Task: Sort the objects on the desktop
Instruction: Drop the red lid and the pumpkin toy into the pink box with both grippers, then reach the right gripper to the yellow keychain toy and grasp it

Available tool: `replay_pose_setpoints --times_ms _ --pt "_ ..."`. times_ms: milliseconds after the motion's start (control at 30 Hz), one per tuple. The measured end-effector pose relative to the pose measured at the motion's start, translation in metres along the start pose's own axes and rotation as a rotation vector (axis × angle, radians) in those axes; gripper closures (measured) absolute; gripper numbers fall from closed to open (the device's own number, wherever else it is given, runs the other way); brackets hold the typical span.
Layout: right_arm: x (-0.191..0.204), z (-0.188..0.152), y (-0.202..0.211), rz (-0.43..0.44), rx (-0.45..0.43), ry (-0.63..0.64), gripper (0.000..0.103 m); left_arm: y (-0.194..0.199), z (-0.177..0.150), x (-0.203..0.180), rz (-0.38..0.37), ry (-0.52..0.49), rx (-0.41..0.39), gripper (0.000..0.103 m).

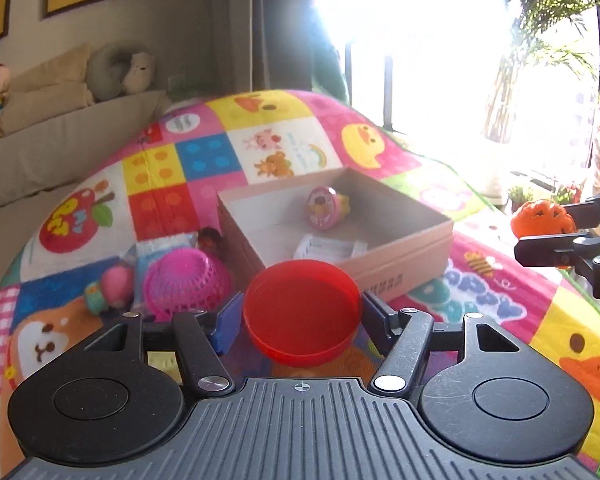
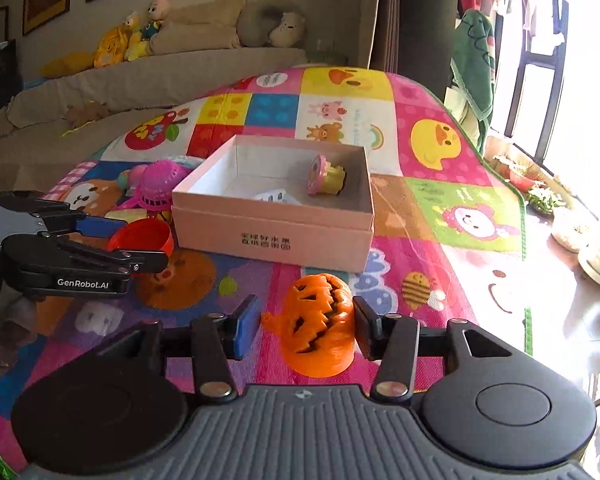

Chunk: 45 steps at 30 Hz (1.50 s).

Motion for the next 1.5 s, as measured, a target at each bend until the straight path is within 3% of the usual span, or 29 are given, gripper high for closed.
replay_pose_setpoints --times_ms 100,233,300,367,433,500,667,800,967,1067,1167,1267,1467,1500 --pt "-0.005 0.042 -0.009 -0.021 -0.109 0.030 0.054 -0.014 0.045 0.005 -0.005 -0.003 -0.087 0.034" --pt "-0.007 0.077 -0.050 -0.021 -0.157 0.028 0.054 -0.053 0.093 0.008 -0.022 -0.047 -0.134 0.033" --pt "-0.006 0.084 -0.075 -0.010 -0.159 0.027 0.053 -0.068 0.105 0.016 0.007 -0.031 -0.132 0.019" --pt "-0.010 0.084 -0.095 -0.022 -0.131 -0.009 0.036 -0.068 0.104 0.029 0.032 0.009 -0.125 0.015" --pt "-0.013 0.077 -0.101 -0.021 -0.113 -0.049 0.033 -0.058 0.089 0.041 0.037 0.040 -0.119 0.007" --pt "-0.014 0.065 -0.097 -0.004 -0.101 -0.069 0.028 -0.044 0.059 0.050 0.066 0.027 -0.088 0.007" --pt "0.003 0.034 -0.087 -0.005 -0.041 0.010 0.025 -0.017 -0.023 0.055 0.134 -0.032 0.046 0.007" --pt "0.020 0.024 -0.077 0.011 -0.016 0.052 0.023 0.005 -0.061 0.065 0.172 -0.014 0.106 0.006" --pt "0.056 0.023 -0.071 0.061 -0.016 0.110 0.023 0.033 -0.078 0.096 0.300 0.072 0.100 0.003" --pt "0.088 0.023 -0.075 0.133 0.000 0.155 0.023 0.044 -0.086 0.120 0.371 0.143 0.120 0.002" --pt "0.130 0.017 -0.088 0.242 0.050 0.162 0.023 0.053 -0.091 0.136 0.399 0.188 0.128 0.002" --pt "0.170 0.009 -0.107 0.296 0.078 0.189 0.023 0.064 -0.093 0.146 0.412 0.209 0.120 0.002" --pt "0.210 0.006 -0.158 0.262 0.132 0.190 0.025 0.078 -0.097 0.155 0.413 0.239 0.116 0.001" --pt "0.210 0.005 -0.166 0.257 0.151 0.180 0.032 0.078 -0.098 0.155 0.409 0.245 0.118 0.001"
Point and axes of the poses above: each gripper's, at about its wrist camera, not at the fingertips, and y roughly against the way its jaws point, x to its left, z to its top, the point moved 3 cm from there along -y, roughly the way its jaws point, and after that the axes turned 9 degrees about -x, right-handed, at the moved point
